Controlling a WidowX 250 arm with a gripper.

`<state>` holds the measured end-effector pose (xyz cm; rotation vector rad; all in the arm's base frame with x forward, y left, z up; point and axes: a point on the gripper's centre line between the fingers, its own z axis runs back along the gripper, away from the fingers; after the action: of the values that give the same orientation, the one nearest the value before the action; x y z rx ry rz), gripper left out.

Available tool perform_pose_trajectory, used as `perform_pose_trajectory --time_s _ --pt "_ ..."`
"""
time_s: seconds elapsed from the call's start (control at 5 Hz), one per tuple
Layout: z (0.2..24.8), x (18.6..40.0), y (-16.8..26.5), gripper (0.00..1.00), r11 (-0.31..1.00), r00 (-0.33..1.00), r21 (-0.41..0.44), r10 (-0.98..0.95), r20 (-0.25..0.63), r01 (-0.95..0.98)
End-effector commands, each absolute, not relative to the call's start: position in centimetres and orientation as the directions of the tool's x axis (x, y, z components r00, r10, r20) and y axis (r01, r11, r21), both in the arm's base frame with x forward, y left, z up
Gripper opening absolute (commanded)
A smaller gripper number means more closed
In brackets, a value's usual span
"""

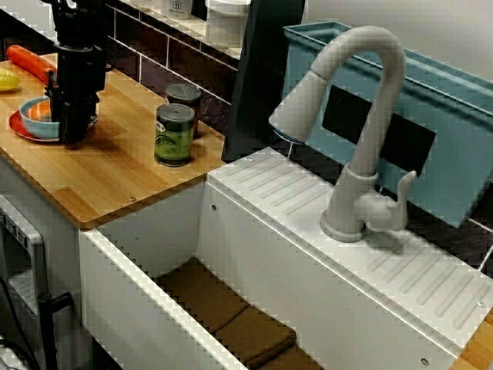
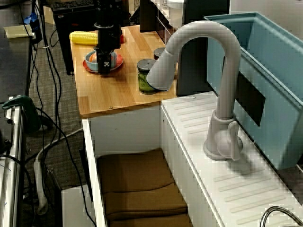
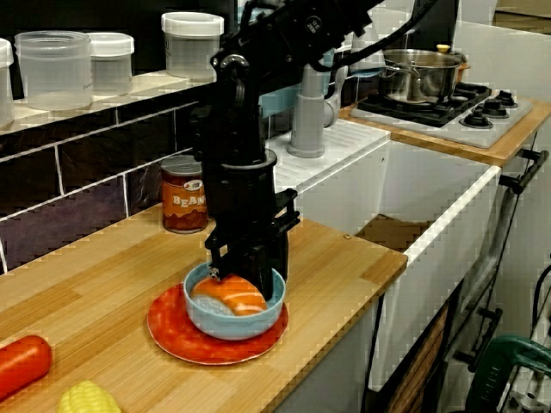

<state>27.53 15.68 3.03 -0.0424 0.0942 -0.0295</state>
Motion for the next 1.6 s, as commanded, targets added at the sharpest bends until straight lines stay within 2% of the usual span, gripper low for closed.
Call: perform_pose_trajectory --time_s 0.0,0.2,0.4,0.6,1.4 --pt "5.8 28.7 17.5 0.00 0.997 0.996 -0.083 -0.009 -0.085 0.002" --pt "8.4 29.0 18.2 0.00 0.992 0.997 -0.123 -0.002 -0.078 -0.008" --pt "9.4 29.3 18.0 0.00 0.993 0.998 -0.120 -0.009 -0.069 0.001" --pt "9.6 29.3 17.0 0.00 0.998 0.999 -0.063 -0.015 -0.049 0.012" --pt "8.6 28.5 16.5 0.00 1.000 0.999 -0.007 -0.027 -0.046 0.027"
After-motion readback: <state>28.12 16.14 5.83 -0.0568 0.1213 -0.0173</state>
